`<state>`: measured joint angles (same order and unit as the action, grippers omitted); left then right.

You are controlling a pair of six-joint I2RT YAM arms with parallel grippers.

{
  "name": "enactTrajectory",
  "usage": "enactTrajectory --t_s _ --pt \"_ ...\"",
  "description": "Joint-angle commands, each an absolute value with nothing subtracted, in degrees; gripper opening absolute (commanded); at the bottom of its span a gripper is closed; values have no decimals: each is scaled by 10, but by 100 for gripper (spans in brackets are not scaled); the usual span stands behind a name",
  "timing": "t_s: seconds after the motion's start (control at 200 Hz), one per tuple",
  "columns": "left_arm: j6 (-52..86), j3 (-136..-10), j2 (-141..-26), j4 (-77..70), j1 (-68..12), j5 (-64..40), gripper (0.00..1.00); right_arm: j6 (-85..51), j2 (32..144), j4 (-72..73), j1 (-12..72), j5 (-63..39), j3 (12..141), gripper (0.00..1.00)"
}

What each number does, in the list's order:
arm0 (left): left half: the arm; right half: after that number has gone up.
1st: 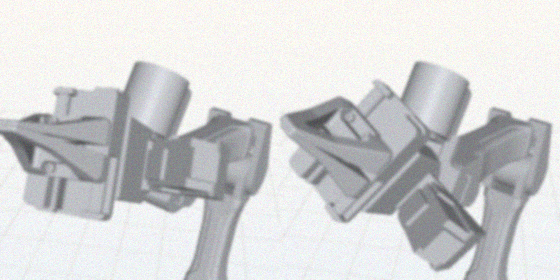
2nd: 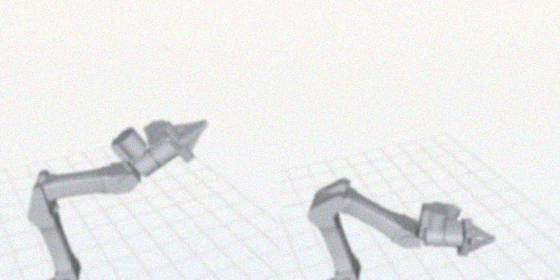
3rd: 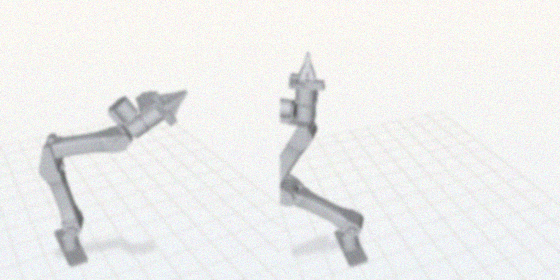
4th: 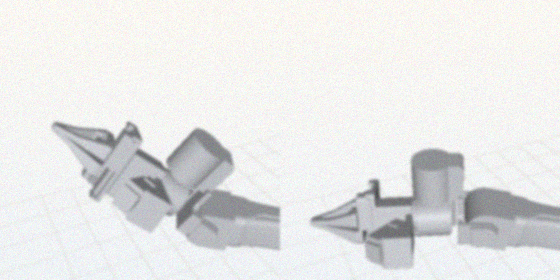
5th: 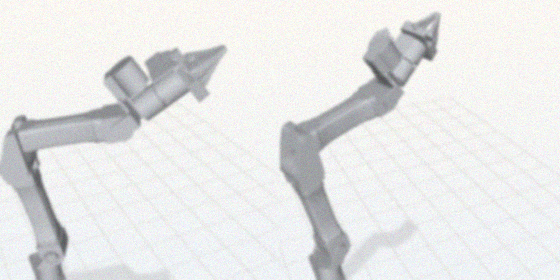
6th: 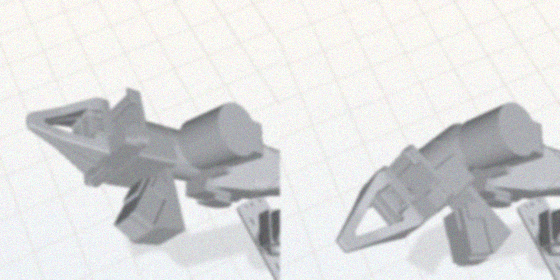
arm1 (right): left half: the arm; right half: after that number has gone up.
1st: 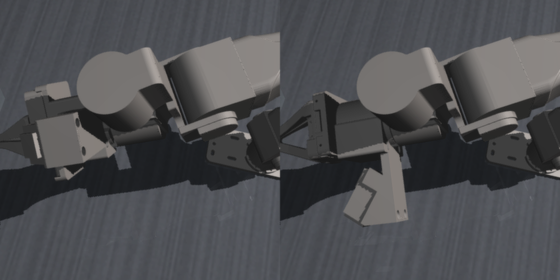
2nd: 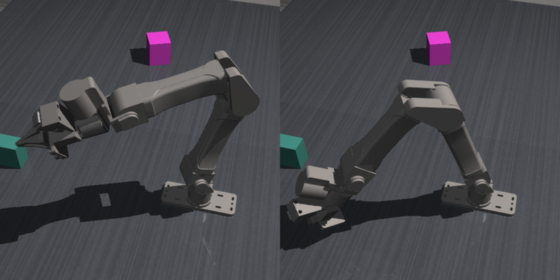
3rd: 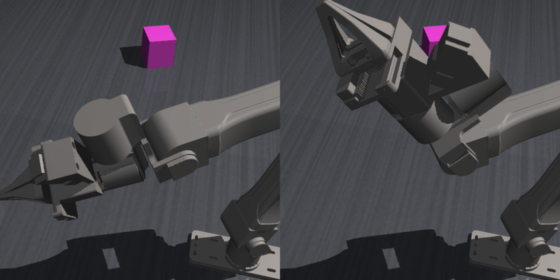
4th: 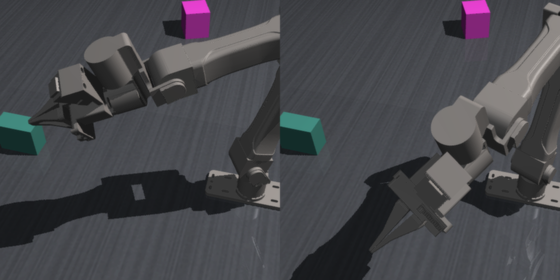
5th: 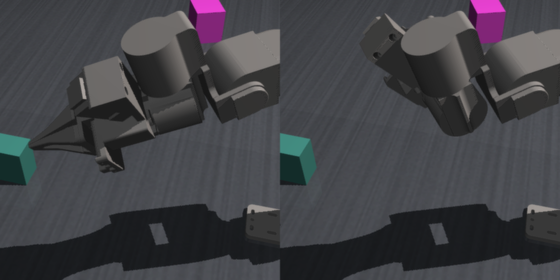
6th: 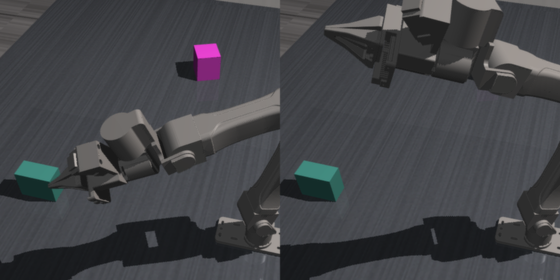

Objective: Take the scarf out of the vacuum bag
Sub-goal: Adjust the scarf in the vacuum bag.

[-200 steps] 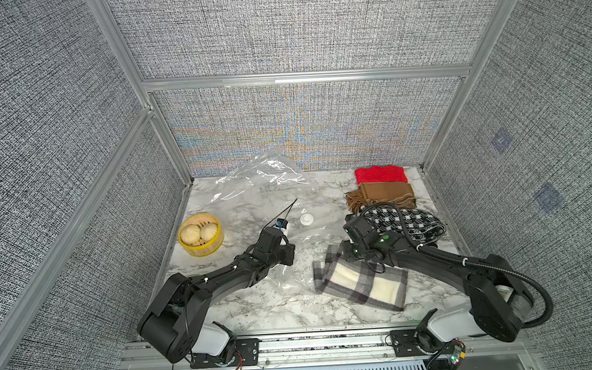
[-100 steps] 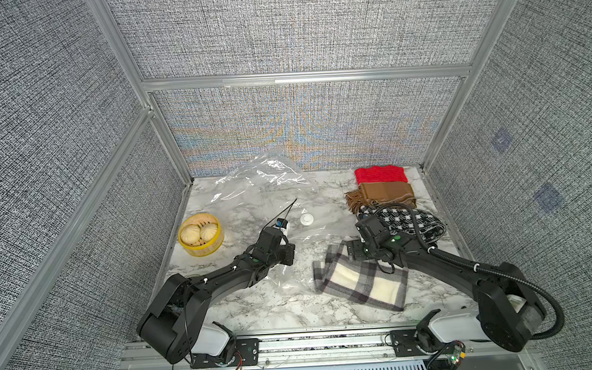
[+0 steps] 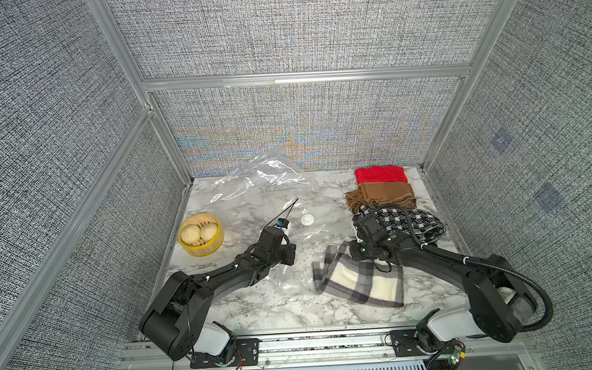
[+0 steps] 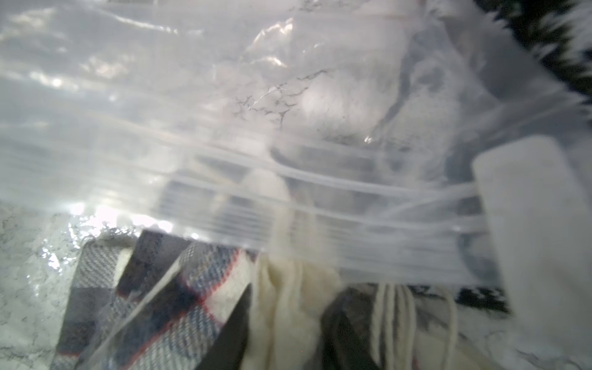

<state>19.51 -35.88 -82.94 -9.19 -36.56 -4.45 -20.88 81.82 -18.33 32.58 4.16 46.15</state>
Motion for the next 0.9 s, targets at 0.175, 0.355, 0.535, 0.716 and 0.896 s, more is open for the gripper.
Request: enactTrajectory --t_s 0.175,0.355,0.535,0.716,0.896 --pt "204 -349 -849 -129 -366 -54 0 -197 772 -156 361 26 447 1" --pt "213 -345 -873 -152 -368 -65 0 -188 712 -127 371 -16 415 3" --pt "220 -339 -883 -171 -373 -66 0 -180 702 -78 398 -46 385 4" --pt "226 -333 -888 -184 -378 -65 0 -179 741 -61 408 -59 396 4" --pt "228 -334 -894 -191 -380 -61 0 -180 794 -9 418 -96 404 4"
